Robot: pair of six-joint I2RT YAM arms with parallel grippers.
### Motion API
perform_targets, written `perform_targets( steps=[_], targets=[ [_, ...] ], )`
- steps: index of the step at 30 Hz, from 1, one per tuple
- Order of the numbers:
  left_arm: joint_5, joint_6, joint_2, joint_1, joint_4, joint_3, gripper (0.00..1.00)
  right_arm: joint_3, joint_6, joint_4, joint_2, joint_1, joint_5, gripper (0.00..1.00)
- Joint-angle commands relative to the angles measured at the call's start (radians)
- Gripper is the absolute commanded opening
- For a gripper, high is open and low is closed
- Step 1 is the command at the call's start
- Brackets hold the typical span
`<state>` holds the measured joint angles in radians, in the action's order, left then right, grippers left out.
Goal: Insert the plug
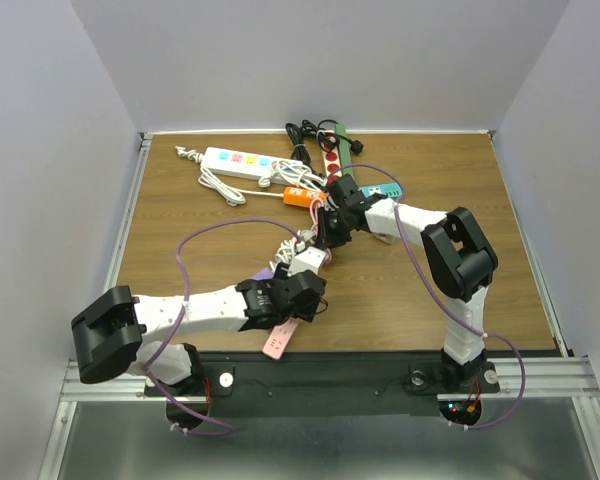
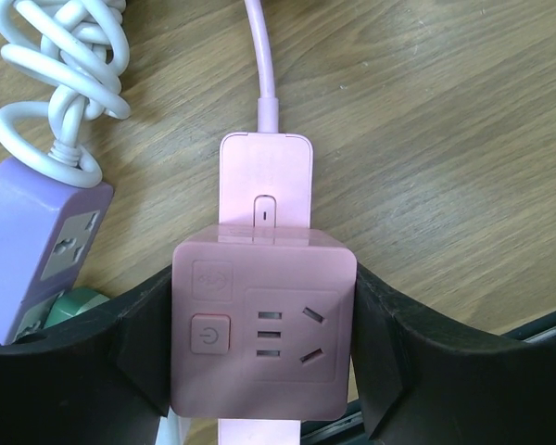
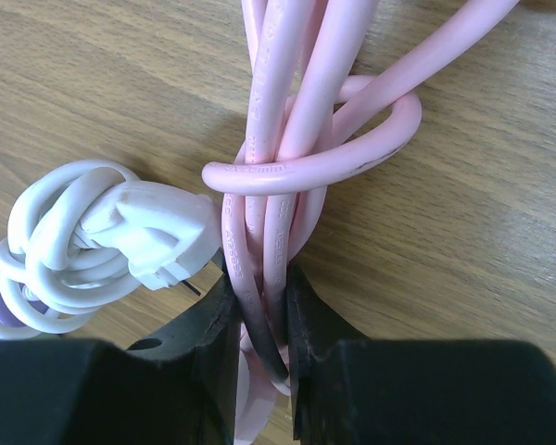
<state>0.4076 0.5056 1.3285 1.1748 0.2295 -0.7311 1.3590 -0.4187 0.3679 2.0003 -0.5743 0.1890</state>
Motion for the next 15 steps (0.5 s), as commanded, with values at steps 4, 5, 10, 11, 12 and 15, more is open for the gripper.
perform_targets(
  steps=[4, 5, 10, 11, 12, 15],
  targets=[
    [-0.079, 0.229, 0.083, 0.107, -0.027, 0.087, 0.00, 0.002, 0.051, -0.182, 0.040, 0.096, -0.307, 0.01],
    [-0.063, 0.249, 0.092, 0.120, -0.035, 0.090, 0.00, 0.003, 0.047, -0.181, 0.038, 0.097, -0.306, 0.00],
    [-0.035, 0.349, 0.149, 0.181, -0.045, 0.093, 0.00, 0.018, 0.044, -0.179, 0.041, 0.117, -0.289, 0.00],
    [-0.035, 0.356, 0.158, 0.186, -0.054, 0.094, 0.00, 0.028, 0.043, -0.176, 0.043, 0.122, -0.280, 0.01],
    [-0.038, 0.361, 0.181, 0.192, -0.062, 0.090, 0.00, 0.034, 0.041, -0.176, 0.045, 0.129, -0.276, 0.01],
    [-0.013, 0.372, 0.239, 0.194, -0.073, 0.038, 0.00, 0.049, 0.031, -0.173, 0.052, 0.155, -0.273, 0.00]
  ],
)
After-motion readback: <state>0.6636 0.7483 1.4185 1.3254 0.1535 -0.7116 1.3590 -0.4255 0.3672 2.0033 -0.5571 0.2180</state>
